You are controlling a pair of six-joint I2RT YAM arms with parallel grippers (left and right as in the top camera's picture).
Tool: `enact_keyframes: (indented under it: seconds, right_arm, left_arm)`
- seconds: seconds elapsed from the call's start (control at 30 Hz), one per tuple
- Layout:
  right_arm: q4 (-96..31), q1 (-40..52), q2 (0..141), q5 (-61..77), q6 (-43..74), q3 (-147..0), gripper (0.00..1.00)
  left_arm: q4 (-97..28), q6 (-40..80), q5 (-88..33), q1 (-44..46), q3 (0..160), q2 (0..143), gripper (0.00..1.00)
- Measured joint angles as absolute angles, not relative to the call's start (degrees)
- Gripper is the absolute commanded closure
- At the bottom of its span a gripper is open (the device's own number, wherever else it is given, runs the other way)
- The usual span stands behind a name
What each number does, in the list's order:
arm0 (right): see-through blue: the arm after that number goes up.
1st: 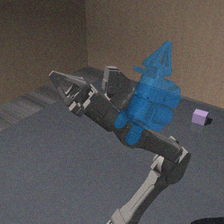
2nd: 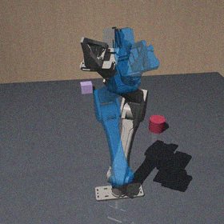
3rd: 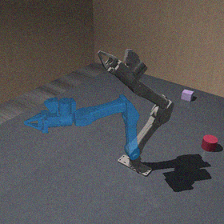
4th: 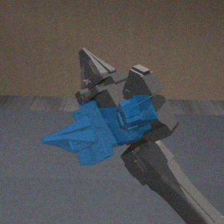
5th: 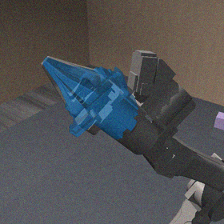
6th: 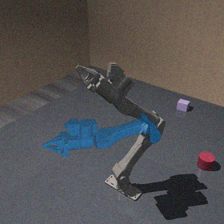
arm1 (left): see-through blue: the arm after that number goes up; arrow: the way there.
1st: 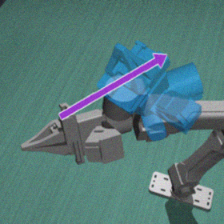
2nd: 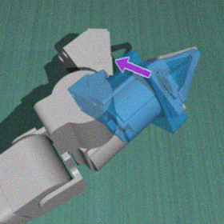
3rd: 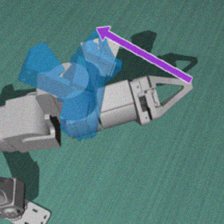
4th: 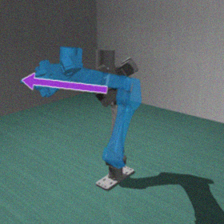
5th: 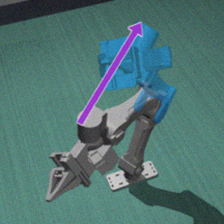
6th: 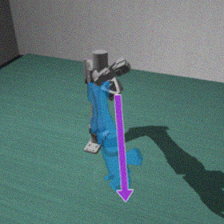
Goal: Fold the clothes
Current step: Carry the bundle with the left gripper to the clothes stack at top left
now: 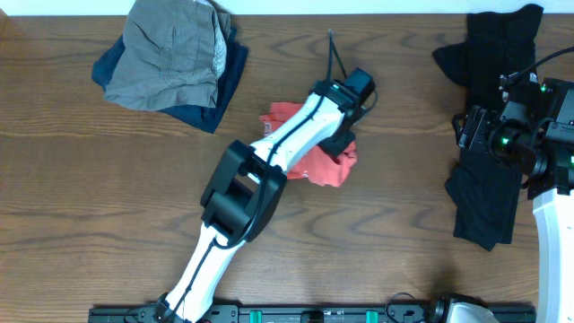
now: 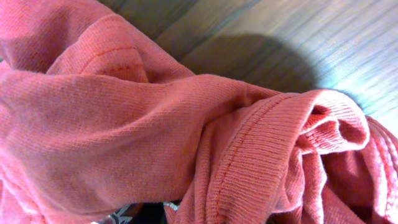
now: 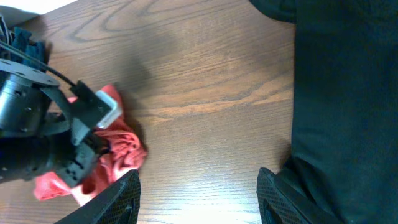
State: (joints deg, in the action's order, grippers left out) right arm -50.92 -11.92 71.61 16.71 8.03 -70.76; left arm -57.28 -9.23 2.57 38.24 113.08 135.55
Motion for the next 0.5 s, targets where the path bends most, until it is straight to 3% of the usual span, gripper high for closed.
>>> enact_keyframes:
  seconds: [0.5]
  right_arm:
    - [-50.9,-11.9,71.6,16.7,8.0,-70.8,0.42]
  left_arm:
    - [-60.6,-12.4,7.7,28.1,112.4,125.1,0.94]
